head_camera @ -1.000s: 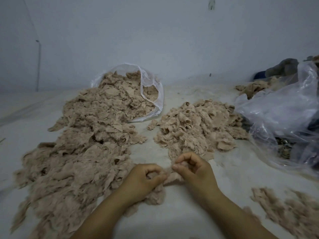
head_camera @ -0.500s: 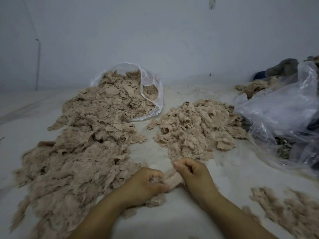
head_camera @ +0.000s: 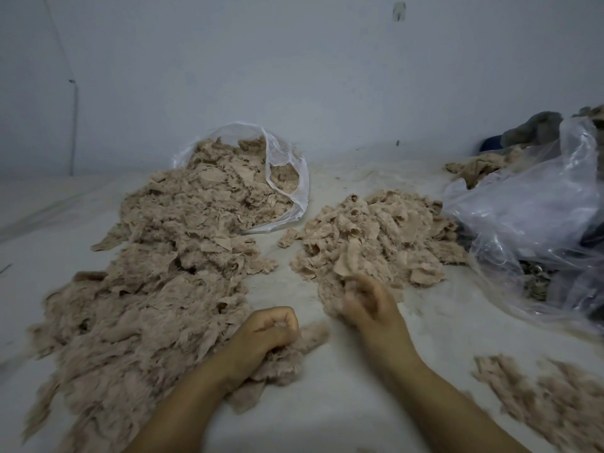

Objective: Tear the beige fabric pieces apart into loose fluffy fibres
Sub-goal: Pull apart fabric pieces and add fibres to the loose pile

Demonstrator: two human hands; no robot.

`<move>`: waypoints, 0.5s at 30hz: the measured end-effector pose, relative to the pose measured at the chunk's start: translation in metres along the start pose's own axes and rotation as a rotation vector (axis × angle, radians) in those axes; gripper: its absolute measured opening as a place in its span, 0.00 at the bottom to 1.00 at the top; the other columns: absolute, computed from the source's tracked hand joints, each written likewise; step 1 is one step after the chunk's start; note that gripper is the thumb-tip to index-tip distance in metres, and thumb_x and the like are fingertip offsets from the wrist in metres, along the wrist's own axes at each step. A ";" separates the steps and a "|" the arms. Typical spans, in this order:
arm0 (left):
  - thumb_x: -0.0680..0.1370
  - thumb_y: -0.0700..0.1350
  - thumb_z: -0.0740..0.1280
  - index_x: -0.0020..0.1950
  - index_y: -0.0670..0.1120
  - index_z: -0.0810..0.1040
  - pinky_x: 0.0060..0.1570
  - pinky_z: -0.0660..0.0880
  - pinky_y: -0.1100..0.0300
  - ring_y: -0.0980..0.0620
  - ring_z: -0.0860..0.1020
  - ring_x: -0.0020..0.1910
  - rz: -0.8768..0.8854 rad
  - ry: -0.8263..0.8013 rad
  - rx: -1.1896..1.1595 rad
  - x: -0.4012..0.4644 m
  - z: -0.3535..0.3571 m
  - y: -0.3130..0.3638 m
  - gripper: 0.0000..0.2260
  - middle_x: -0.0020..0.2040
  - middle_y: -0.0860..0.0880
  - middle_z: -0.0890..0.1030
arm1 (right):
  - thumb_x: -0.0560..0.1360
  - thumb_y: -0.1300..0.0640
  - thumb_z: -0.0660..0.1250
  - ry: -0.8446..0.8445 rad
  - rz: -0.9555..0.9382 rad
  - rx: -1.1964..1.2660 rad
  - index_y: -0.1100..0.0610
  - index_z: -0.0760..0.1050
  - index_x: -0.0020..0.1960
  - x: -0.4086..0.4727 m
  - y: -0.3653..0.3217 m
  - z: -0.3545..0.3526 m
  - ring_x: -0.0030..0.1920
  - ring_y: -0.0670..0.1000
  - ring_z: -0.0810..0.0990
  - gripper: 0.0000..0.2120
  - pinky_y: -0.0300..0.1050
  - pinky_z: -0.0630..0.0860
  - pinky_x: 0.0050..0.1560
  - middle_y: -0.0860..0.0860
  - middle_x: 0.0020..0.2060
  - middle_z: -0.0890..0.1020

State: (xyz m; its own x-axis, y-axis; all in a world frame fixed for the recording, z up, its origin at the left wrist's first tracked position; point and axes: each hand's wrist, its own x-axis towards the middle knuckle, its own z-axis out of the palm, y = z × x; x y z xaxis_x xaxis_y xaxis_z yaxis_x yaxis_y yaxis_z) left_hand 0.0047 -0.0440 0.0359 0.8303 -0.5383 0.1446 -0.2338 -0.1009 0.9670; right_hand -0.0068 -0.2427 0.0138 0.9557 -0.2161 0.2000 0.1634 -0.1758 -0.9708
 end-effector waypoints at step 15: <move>0.73 0.49 0.71 0.37 0.49 0.79 0.32 0.68 0.69 0.58 0.72 0.30 0.018 0.100 0.120 0.004 0.006 -0.005 0.07 0.30 0.55 0.76 | 0.70 0.56 0.70 -0.332 0.121 0.395 0.62 0.72 0.39 -0.014 -0.009 0.010 0.37 0.59 0.82 0.11 0.49 0.82 0.40 0.61 0.36 0.81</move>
State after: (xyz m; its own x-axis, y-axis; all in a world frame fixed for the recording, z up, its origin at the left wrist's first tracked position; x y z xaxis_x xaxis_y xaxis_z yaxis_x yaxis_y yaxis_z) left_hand 0.0065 -0.0510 0.0300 0.8702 -0.4558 0.1872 -0.3024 -0.1942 0.9332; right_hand -0.0193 -0.2290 0.0181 0.9890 0.1150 0.0931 0.0659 0.2207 -0.9731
